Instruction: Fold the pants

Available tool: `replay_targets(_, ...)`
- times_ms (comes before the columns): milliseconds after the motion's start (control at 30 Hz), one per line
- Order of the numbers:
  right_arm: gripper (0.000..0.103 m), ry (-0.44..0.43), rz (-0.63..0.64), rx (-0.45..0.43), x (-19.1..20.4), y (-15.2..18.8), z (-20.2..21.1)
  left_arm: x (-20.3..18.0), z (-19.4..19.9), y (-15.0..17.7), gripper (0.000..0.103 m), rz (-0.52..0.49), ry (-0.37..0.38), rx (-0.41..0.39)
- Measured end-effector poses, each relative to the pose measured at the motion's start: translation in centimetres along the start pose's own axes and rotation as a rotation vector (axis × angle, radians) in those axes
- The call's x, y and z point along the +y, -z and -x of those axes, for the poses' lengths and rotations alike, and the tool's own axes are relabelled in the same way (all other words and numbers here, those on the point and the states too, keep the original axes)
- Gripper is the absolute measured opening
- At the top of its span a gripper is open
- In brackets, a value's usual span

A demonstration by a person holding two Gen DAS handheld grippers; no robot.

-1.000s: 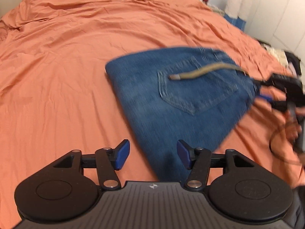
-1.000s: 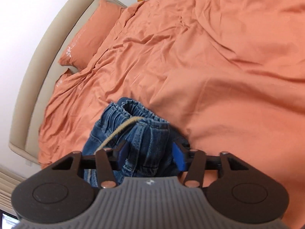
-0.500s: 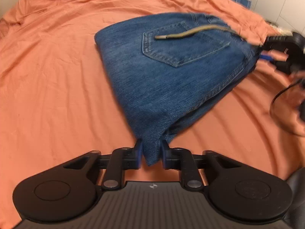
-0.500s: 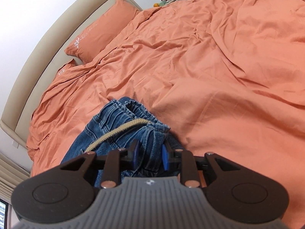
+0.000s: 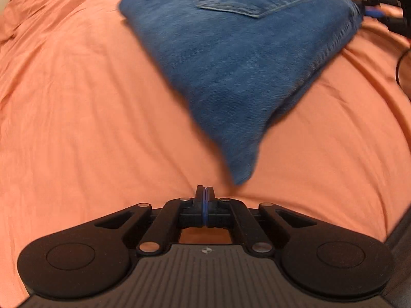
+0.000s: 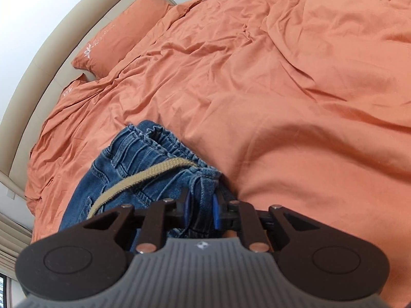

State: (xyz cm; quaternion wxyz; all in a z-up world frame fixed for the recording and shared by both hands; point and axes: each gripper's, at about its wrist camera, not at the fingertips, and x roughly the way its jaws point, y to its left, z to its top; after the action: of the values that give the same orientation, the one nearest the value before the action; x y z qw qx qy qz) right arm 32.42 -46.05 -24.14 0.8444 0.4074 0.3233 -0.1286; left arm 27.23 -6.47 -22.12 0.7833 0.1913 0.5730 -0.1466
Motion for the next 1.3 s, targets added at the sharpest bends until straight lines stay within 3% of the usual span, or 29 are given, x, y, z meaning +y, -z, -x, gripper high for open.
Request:
replay_targets(100, 0.021, -0.056, -0.048, 0.003, -0.7, -0.1, 1.3, 1.7, 2.2, 0.1, 0.009, 0.047, 0.081, -0.029)
replay_targets(133, 0.033, -0.065, -0.06, -0.008, -0.9, -0.2, 1.8, 2.0, 3.0, 0.0, 0.012, 0.056, 0.092, -0.051)
replay_targets(200, 0.038, -0.102, -0.077, -0.021, -1.5, -0.4, 2.9, 2.9, 4.4, -0.4, 0.025, 0.087, 0.11, -0.106)
replay_targets(233, 0.052, -0.127, -0.088, -0.017, -1.8, -0.5, 3.3, 3.4, 5.1, -0.8, 0.028, 0.111, 0.132, -0.131)
replay_targets(300, 0.072, -0.171, -0.126, -0.006, -2.8, -0.6, 3.6, 4.5, 6.2, -1.7, 0.048, 0.176, 0.181, -0.191)
replay_targets(367, 0.072, -0.192, -0.179, 0.031, -3.7, -0.4, 3.3, 5.8, 6.4, -3.0, 0.066, 0.247, 0.21, -0.243)
replay_targets(500, 0.072, -0.194, -0.23, 0.076, -4.5, -0.1, 2.2, 8.1, 4.7, -5.0, 0.072, 0.424, 0.28, -0.307)
replay_targets(633, 0.072, -0.228, -0.244, 0.135, -4.3, 0.2, 0.6, 10.5, 1.1, -6.3, 0.074, 0.627, 0.399, -0.298)
replay_targets(1033, 0.067, -0.289, -0.34, 0.144, -5.1, -0.2, -3.6, 13.1, -5.6, -9.3, 0.072, 0.78, 0.517, -0.311)
replay_targets(1167, 0.063, -0.294, -0.335, 0.125, -4.9, -0.4, -4.1, 13.6, -6.5, -9.9, 0.049, 0.788, 0.547, -0.314)
replay_targets(1300, 0.051, -0.301, -0.334, 0.112, -5.0, -0.4, -4.2, 13.6, -6.4, -10.2, 0.029, 0.775, 0.537, -0.311)
